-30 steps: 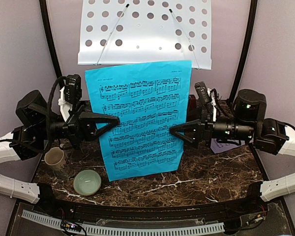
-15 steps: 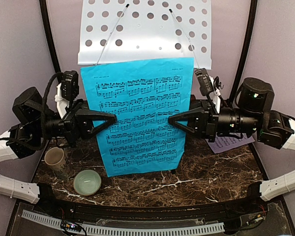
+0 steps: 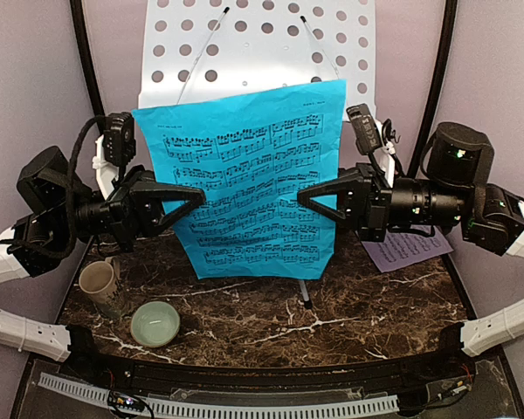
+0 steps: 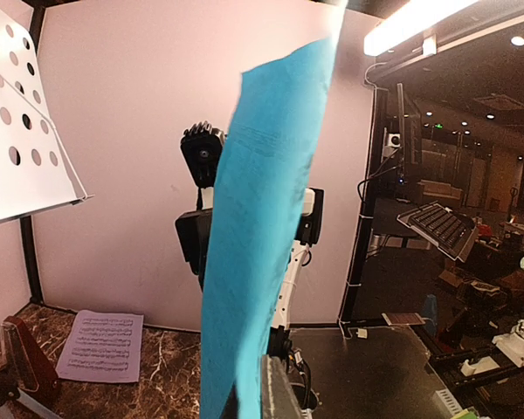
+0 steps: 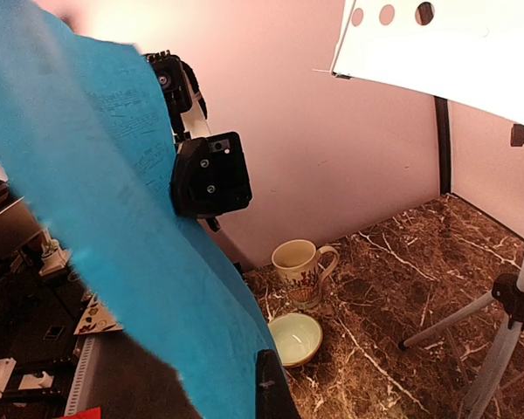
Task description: Set up the instrument practice props
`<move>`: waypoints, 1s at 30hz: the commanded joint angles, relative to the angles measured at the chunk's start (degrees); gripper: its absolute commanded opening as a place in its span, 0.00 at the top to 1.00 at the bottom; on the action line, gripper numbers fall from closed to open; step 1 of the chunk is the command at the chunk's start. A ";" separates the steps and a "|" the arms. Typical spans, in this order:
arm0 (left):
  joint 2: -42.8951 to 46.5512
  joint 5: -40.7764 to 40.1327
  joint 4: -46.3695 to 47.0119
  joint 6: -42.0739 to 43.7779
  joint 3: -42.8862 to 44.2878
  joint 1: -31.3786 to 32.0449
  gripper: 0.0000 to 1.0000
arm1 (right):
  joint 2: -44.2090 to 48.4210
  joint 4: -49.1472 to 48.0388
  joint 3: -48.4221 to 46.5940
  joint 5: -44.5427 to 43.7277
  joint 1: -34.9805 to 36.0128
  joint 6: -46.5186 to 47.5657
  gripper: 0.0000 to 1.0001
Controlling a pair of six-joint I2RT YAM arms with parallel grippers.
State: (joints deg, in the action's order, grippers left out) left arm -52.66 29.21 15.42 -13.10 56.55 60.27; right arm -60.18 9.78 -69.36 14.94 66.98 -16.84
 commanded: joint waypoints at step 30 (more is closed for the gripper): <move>7.11 -34.15 -20.68 16.68 14.40 -0.24 0.60 | -8.19 5.70 -26.89 -8.83 -4.67 0.22 1.00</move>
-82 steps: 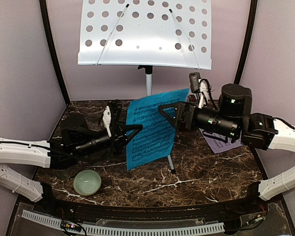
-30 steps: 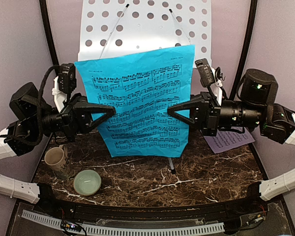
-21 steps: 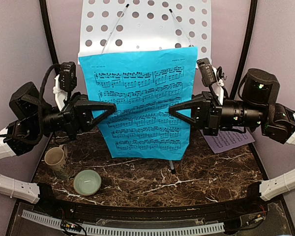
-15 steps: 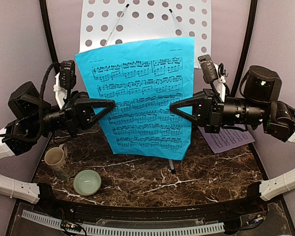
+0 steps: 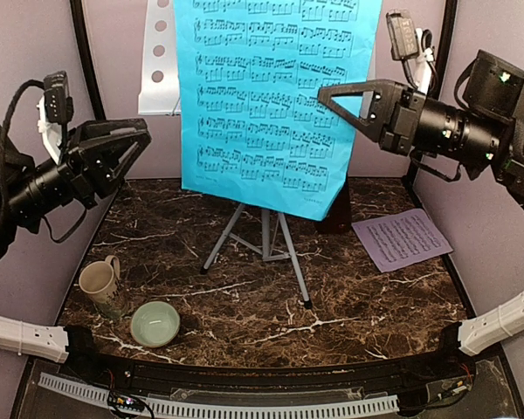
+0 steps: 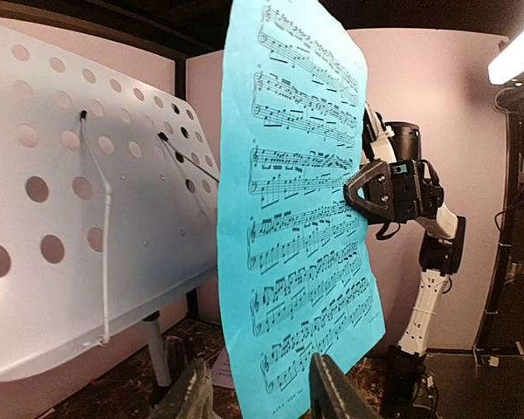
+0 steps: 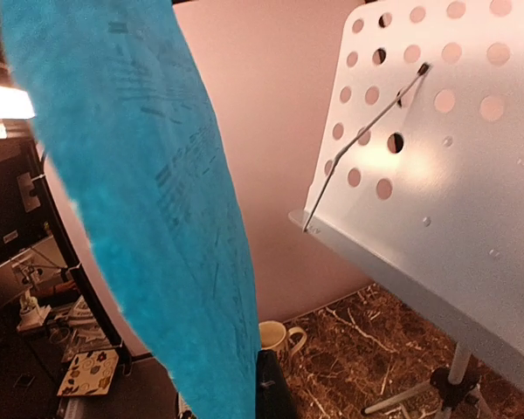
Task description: Set up the instrument practice props
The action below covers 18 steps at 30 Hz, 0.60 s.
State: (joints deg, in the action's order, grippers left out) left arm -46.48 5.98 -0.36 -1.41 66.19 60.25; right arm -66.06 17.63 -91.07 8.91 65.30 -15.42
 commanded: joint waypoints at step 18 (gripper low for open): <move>-17.63 -20.94 -12.42 17.52 30.20 -0.22 0.59 | -13.30 6.29 -26.27 -7.91 -15.35 -6.55 1.00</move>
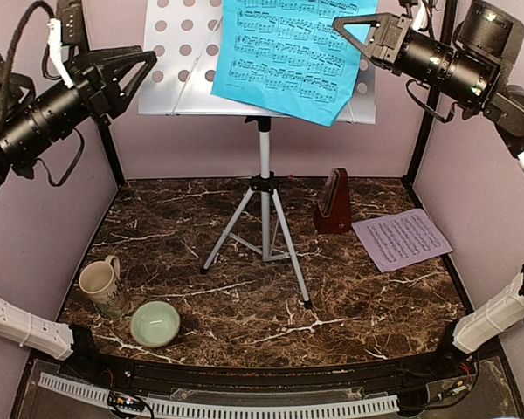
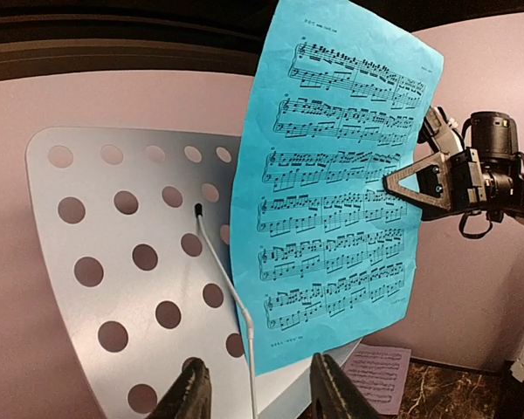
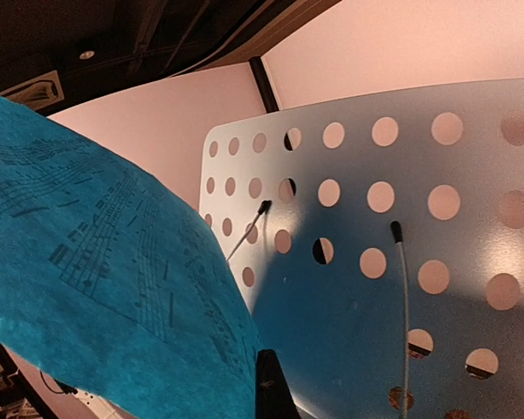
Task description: Set up the instrument practice props
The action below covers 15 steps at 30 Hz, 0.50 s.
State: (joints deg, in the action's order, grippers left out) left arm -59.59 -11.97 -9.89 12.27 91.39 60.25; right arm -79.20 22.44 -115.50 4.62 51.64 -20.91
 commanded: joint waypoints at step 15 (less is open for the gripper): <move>-19.26 -12.99 -1.43 9.22 18.12 -0.22 0.62 | -0.17 -0.34 0.33 -4.62 -4.44 -0.10 1.00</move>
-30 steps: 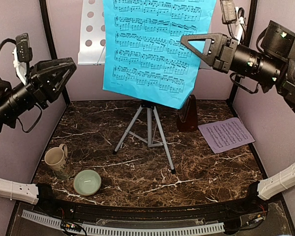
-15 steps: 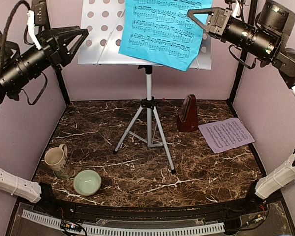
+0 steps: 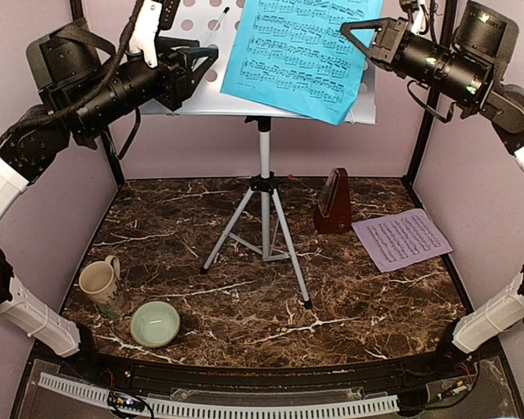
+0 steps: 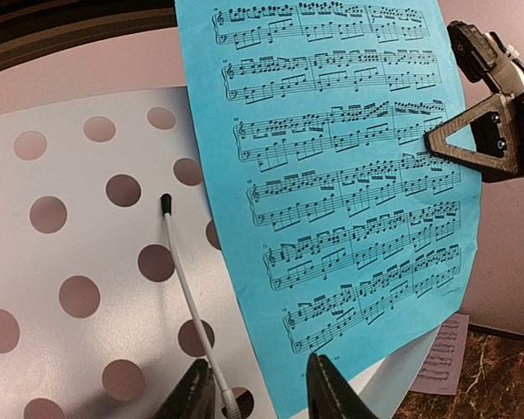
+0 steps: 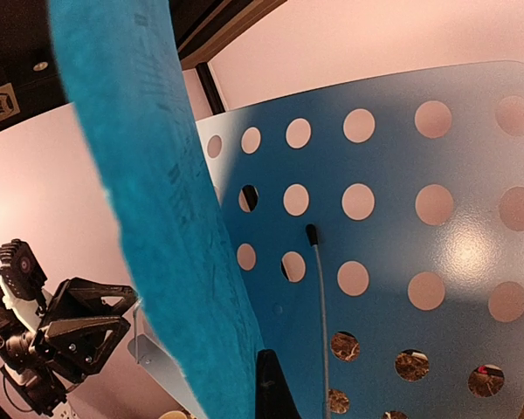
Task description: Set up the instrument practice props
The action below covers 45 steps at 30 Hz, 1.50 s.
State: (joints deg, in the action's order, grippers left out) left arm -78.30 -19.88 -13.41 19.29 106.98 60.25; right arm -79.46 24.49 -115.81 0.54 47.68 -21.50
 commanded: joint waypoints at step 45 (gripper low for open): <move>-2.36 -16.05 21.59 7.23 -2.22 -0.13 1.00 | -0.34 -7.47 4.45 -3.09 -0.63 1.06 1.00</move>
State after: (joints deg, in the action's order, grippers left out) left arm -85.56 -36.45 -4.05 26.15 109.51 60.27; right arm -80.12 19.70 -111.90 -1.37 47.55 -21.28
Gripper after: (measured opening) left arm 0.023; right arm 0.009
